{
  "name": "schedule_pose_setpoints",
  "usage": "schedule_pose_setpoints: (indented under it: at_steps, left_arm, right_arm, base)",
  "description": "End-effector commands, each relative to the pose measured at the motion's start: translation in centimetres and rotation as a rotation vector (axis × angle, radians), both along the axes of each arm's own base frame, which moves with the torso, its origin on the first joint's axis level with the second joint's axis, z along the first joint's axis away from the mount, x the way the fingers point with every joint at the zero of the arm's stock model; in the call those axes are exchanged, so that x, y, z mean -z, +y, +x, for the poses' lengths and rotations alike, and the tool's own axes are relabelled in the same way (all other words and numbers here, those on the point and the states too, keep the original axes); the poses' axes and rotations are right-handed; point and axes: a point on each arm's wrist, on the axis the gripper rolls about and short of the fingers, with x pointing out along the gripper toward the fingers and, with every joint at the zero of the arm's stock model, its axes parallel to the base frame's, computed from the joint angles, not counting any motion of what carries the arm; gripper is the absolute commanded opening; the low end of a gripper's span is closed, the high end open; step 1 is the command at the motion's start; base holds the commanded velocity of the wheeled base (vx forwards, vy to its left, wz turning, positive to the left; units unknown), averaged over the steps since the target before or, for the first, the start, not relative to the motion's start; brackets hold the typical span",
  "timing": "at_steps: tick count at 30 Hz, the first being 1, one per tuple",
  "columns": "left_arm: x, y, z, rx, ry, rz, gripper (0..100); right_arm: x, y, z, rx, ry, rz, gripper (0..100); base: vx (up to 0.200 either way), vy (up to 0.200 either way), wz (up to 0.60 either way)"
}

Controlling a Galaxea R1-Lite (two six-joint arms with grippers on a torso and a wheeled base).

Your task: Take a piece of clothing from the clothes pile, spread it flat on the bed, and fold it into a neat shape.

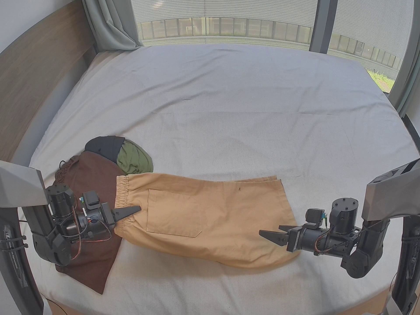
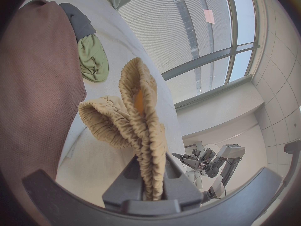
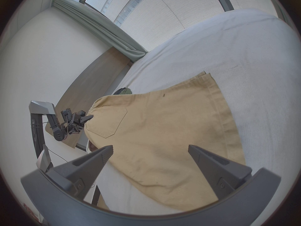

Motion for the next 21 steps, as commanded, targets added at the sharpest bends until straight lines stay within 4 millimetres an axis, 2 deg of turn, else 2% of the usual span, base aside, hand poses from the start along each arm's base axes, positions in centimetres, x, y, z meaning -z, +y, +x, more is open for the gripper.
schedule_pose_setpoints:
  at_steps: [1, 13, 21]
  left_arm:
    - [-0.7, 0.8, -0.2, -0.007, -0.020, -0.005, 0]
    - [-1.6, 3.0, -0.8, -0.026, -0.044, -0.019, 0]
    - [-1.6, 2.9, -0.9, -0.014, -0.079, 0.010, 0]
  right_arm:
    - [-0.9, 0.3, -0.2, -0.012, -0.026, 0.013, 100]
    - [-1.3, 0.6, -0.4, -0.024, -0.039, 0.018, 100]
    - [-1.4, 0.6, -0.4, -0.024, -0.040, 0.019, 100]
  base:
    - [0.000, 0.000, 0.00]
    - [0.000, 0.000, 0.00]
    - [0.000, 0.000, 0.00]
